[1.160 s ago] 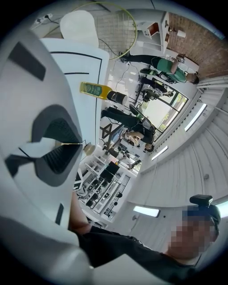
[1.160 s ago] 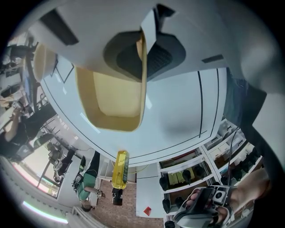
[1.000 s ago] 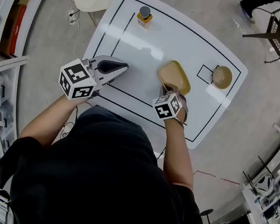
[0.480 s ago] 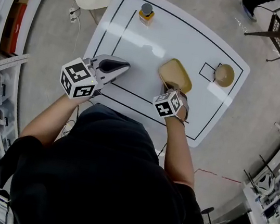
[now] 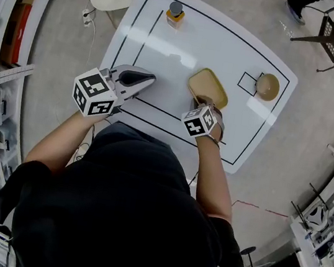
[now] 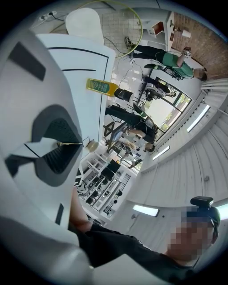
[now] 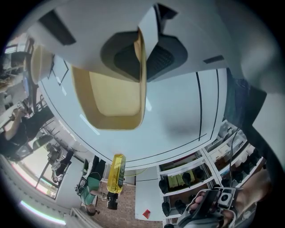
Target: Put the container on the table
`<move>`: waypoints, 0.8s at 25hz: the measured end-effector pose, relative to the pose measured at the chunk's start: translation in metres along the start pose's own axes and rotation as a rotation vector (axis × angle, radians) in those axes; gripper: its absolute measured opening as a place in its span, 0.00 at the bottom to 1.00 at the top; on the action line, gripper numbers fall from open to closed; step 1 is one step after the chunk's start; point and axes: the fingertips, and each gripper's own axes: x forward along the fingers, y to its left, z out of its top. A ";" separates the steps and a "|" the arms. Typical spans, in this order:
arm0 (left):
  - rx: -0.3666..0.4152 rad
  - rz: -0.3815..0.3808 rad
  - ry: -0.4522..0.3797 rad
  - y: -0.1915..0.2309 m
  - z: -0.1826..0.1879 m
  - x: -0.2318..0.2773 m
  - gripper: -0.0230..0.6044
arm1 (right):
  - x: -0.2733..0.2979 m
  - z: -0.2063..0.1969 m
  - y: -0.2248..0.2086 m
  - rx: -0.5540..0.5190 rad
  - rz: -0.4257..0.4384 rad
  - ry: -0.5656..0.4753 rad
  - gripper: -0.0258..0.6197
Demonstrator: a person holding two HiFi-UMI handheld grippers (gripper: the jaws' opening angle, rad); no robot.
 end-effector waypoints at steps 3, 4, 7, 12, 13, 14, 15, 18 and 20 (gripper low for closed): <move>0.003 -0.005 0.003 -0.004 -0.002 -0.002 0.05 | -0.002 0.001 0.003 0.009 0.005 -0.004 0.13; 0.004 -0.006 0.003 -0.005 -0.002 -0.003 0.05 | -0.002 0.001 0.003 0.011 0.004 -0.005 0.15; 0.008 -0.008 0.001 -0.006 -0.002 -0.004 0.05 | -0.005 0.002 0.002 0.013 -0.002 -0.009 0.18; 0.014 -0.010 -0.012 -0.010 0.002 -0.008 0.05 | -0.013 0.004 0.001 0.017 -0.015 -0.020 0.18; 0.012 -0.012 -0.016 -0.010 0.003 -0.009 0.05 | -0.015 0.004 0.001 0.017 -0.018 -0.021 0.18; 0.011 -0.014 -0.020 -0.011 0.004 -0.010 0.05 | -0.016 0.004 0.000 0.018 -0.020 -0.021 0.18; 0.011 -0.016 -0.022 -0.012 0.004 -0.011 0.05 | -0.017 0.004 0.000 0.018 -0.022 -0.022 0.18; 0.016 -0.019 -0.022 -0.016 0.003 -0.013 0.05 | -0.022 0.005 0.002 0.021 -0.023 -0.027 0.18; 0.020 -0.019 -0.023 -0.019 0.004 -0.015 0.05 | -0.026 0.006 0.004 0.023 -0.025 -0.033 0.18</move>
